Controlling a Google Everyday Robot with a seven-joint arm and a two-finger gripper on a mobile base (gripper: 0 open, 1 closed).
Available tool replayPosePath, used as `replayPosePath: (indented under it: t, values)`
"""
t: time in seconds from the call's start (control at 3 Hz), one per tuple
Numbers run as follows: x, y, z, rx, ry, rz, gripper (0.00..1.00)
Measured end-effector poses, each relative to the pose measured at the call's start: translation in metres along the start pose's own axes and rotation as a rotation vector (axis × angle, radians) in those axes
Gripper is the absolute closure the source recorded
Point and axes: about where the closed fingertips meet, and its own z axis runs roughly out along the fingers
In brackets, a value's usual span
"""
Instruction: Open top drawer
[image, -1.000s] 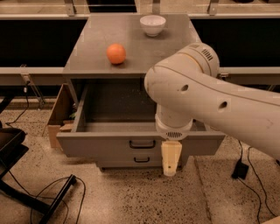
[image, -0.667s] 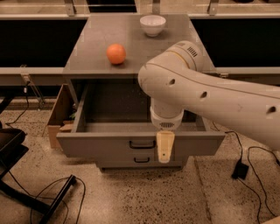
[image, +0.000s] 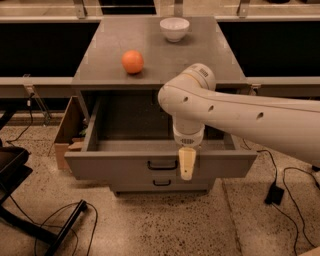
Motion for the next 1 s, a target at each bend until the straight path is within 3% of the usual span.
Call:
replayPosePath:
  t: [0.67,1.0]
  values:
    - [0.002,0.000,0.010,-0.020,-0.022,0.018,0.00]
    - [0.008,0.025,0.021,-0.079,-0.066,0.057,0.15]
